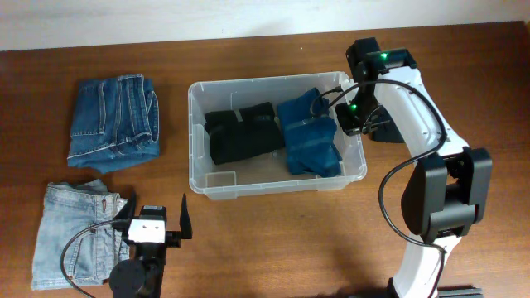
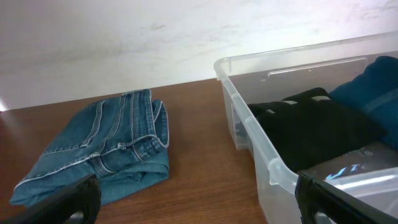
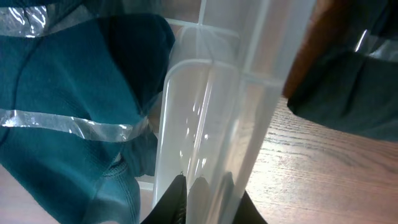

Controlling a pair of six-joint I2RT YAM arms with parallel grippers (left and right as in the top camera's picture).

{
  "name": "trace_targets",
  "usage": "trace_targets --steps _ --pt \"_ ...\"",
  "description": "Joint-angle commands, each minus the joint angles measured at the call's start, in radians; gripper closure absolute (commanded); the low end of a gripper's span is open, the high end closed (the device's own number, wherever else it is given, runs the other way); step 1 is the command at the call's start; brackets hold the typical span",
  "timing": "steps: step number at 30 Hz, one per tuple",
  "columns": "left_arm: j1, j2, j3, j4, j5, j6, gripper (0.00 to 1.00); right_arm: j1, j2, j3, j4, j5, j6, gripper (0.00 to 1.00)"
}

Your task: Pack container

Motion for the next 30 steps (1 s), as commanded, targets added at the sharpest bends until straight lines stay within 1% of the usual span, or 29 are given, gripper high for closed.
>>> trace_targets --steps 1,5,12,18,23,30 --pt "0.002 -0.006 -0.006 0.003 0.007 0.016 0.01 0.003 0.015 -0.009 0.012 0.032 -0.037 0.87" --pt "0.002 -0.006 -0.006 0.003 0.007 0.016 0.01 0.003 0.015 -0.009 0.011 0.035 -0.035 0.87" --pt "0.002 -0.006 -0.006 0.003 0.007 0.016 0.01 0.004 0.015 -0.009 0.003 0.035 0.056 0.87" --pt "0.002 -0.006 -0.006 0.003 0.008 0.016 0.01 0.004 0.015 -0.009 0.000 0.034 0.189 0.94" --pt "0.002 -0.006 -0.006 0.003 0.007 0.016 0.01 0.003 0.015 -0.009 -0.001 0.031 0.206 0.94" --pt "0.002 -0.006 -0.006 0.003 0.007 0.016 0.01 0.003 0.015 -0.009 0.000 0.031 0.273 0.95"
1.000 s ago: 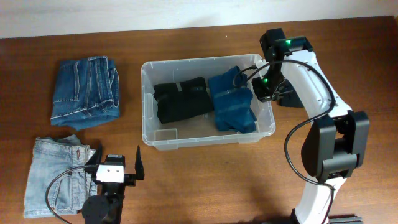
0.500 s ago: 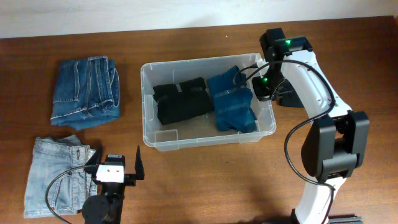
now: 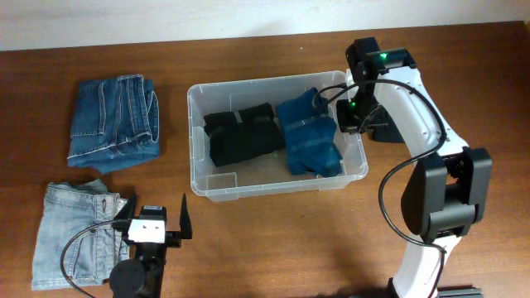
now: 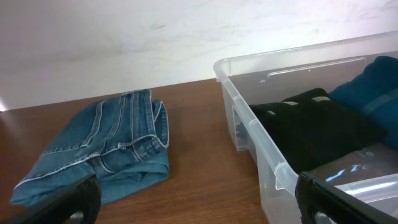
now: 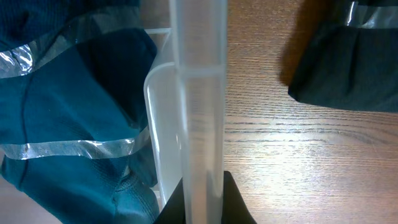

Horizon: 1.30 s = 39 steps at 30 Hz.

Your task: Pack container

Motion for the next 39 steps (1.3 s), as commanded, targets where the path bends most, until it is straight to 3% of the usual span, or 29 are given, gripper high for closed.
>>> trace_targets --steps 1,11,26,30,39 --pt "0.002 -0.006 -0.006 0.003 0.007 0.016 0.00 0.003 0.015 -0.009 -0.004 0.031 0.076 0.95" --pt "0.002 -0.006 -0.006 0.003 0.007 0.016 0.01 0.003 0.015 -0.009 -0.003 0.031 0.121 0.96" --pt "0.002 -0.006 -0.006 0.003 0.007 0.016 0.01 0.003 0.015 -0.009 0.024 0.043 0.010 0.94" --pt "0.002 -0.006 -0.006 0.003 0.007 0.016 0.01 0.003 0.014 0.021 0.009 0.041 -0.011 0.78" --pt "0.002 -0.006 -0.006 0.003 0.008 0.016 0.01 0.003 0.008 0.248 -0.156 0.042 -0.011 0.59"
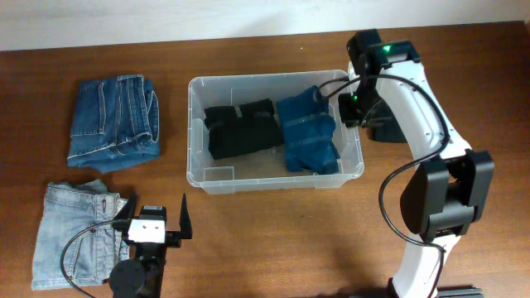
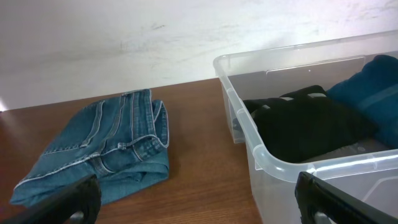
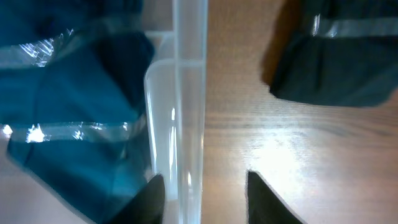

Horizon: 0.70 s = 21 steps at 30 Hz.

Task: Pack container
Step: 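Move the right gripper right to the folded black garment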

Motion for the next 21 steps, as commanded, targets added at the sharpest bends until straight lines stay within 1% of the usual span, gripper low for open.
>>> trace_targets --steps 1,5,6,7,8,11,13,15,18,21 --pt "0.002 -0.006 -0.006 0.003 0.007 0.016 0.01 0.000 0.002 0.142 -0.070 0.014 -0.006 0.56" --pt "0.002 -0.006 -0.006 0.003 0.007 0.016 0.01 -0.035 0.002 0.324 -0.187 0.014 0.053 0.28" --pt "0.002 -0.006 -0.006 0.002 0.007 0.016 0.01 -0.047 0.002 0.352 -0.200 0.014 0.055 0.23" --pt "0.002 -0.006 -0.006 0.003 0.007 0.016 0.01 -0.068 0.002 0.386 -0.214 0.014 0.055 0.10" --pt "0.002 -0.006 -0.006 0.003 0.007 0.016 0.01 -0.089 0.002 0.411 -0.222 0.013 0.055 0.01" --pt "0.002 -0.006 -0.006 0.003 0.007 0.016 0.01 -0.172 0.002 0.446 -0.228 -0.037 0.054 0.01" --pt "0.002 -0.006 -0.006 0.003 0.007 0.016 0.00 -0.249 0.007 0.438 -0.237 -0.108 0.054 0.01" --pt "0.002 -0.006 -0.006 0.003 0.007 0.016 0.01 -0.291 0.010 0.415 -0.235 -0.119 0.054 0.01" --pt "0.002 -0.006 -0.006 0.003 0.007 0.016 0.01 -0.358 0.011 0.352 -0.206 -0.190 0.054 0.01" --pt "0.002 -0.006 -0.006 0.003 0.007 0.016 0.00 -0.438 0.011 0.230 -0.120 -0.384 0.055 0.01"
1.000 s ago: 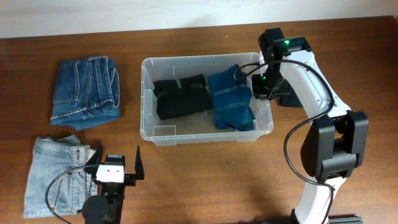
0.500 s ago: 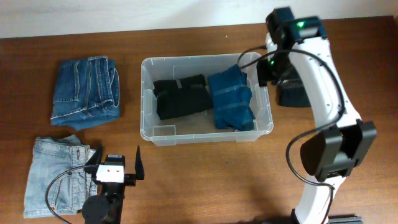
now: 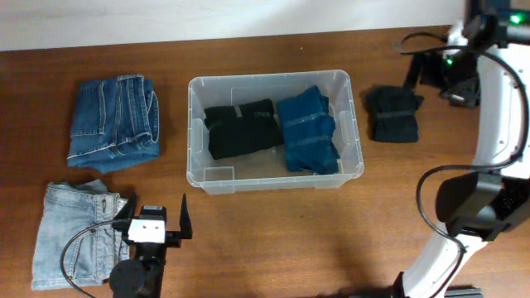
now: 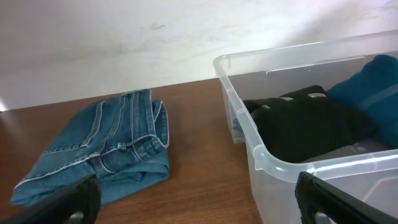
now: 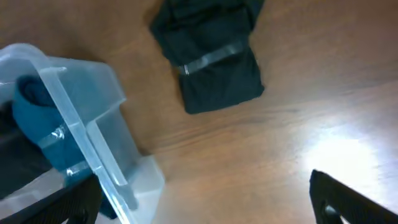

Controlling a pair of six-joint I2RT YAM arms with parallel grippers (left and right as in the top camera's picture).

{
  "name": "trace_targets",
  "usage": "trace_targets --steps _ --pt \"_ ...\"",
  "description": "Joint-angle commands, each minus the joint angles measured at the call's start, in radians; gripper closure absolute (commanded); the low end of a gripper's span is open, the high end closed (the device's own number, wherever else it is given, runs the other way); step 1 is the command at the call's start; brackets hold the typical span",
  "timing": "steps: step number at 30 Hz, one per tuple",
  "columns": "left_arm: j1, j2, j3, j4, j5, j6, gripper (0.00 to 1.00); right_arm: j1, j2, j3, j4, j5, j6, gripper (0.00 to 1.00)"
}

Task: Pack container
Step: 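Move the right gripper right to the folded black garment, then lower the right gripper and grasp the black garment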

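Note:
The clear plastic container stands mid-table, holding a folded black garment and a folded teal garment. Another folded black garment lies on the table right of it, also in the right wrist view. My right gripper hangs open, high at the back right, with nothing between its fingers. My left gripper rests open at the front left, facing the container's front rim.
Folded dark blue jeans lie at the back left, also in the left wrist view. Light blue jeans lie at the front left beside my left arm. A pale wall borders the table's far edge.
My right gripper was open at the container's right rim. It is now well clear, high to the back right, over the table beyond the loose black garment. The container and left arm have not moved.
My right gripper was shut on the container's right wall, with the container lying skewed. A second later it still pinched the rim and the box had turned. Then the container stood square, a little farther back, with the jaws open. Now the gripper is away.

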Motion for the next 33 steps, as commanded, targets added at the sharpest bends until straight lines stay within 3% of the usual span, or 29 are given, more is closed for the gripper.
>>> trace_targets --steps 1,5,9,13,21,33 --pt "0.002 -0.006 -0.006 0.003 0.007 0.016 0.01 -0.070 0.006 -0.133 0.085 -0.267 0.011 0.01" --pt "0.002 -0.006 -0.006 0.003 0.007 0.016 0.01 -0.102 0.007 -0.290 0.222 -0.427 0.074 0.01" --pt "0.002 -0.006 -0.006 0.003 0.007 0.016 0.01 -0.111 0.006 -0.443 0.396 -0.427 0.269 0.01" --pt "0.002 -0.006 -0.006 0.003 0.007 0.016 0.01 -0.111 0.006 -0.523 0.507 -0.426 0.361 0.01" --pt "0.002 -0.006 -0.006 0.003 0.007 0.016 0.00 -0.111 0.007 -0.619 0.575 -0.274 0.624 0.01" --pt "0.002 -0.006 -0.006 0.003 0.007 0.016 0.01 -0.111 0.007 -0.717 0.686 -0.257 0.686 0.01"
